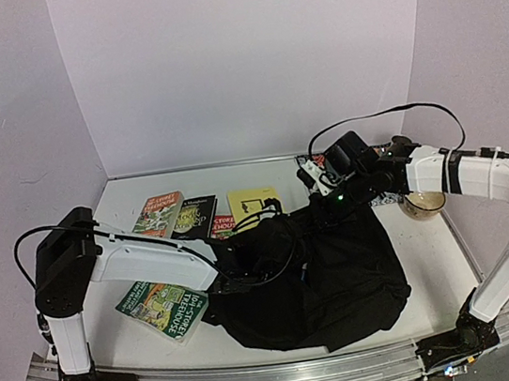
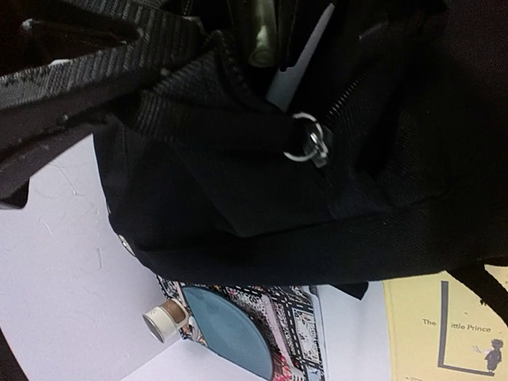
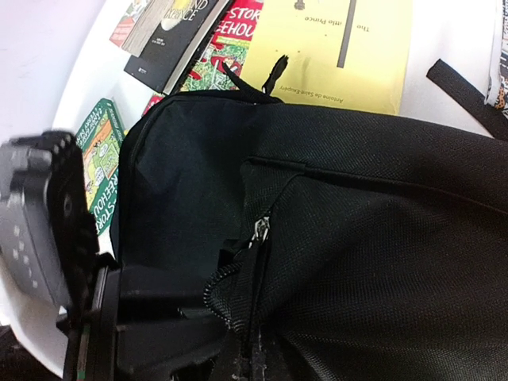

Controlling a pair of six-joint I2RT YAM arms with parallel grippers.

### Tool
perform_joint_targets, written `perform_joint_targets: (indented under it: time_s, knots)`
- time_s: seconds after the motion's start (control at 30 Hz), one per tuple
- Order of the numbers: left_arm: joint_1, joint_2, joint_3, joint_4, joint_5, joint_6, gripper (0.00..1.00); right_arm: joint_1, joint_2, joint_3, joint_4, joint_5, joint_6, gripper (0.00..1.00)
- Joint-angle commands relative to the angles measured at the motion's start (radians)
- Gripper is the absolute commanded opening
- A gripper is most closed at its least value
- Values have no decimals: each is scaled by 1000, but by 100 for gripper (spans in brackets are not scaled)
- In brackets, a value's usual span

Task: Pack the student bag
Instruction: Place the pen in the lower front pocket of the bag.

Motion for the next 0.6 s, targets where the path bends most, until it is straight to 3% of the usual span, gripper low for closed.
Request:
perform_joint_targets:
  time_s: [0.0, 0.37, 0.47, 0.57]
  knots:
    - [-11, -36, 22, 37, 34, 24, 19, 11, -45, 52, 84, -18, -9, 0]
    - [-11, -135, -50, 25, -5, 106, 62, 11, -52, 29, 84, 0, -12, 0]
    - [-10, -170, -62, -51, -28, 130, 75, 11, -58, 15, 83, 11, -13, 0]
    - [-10, -200, -46, -194, -68, 142, 81, 11, -65, 0, 81, 25, -15, 0]
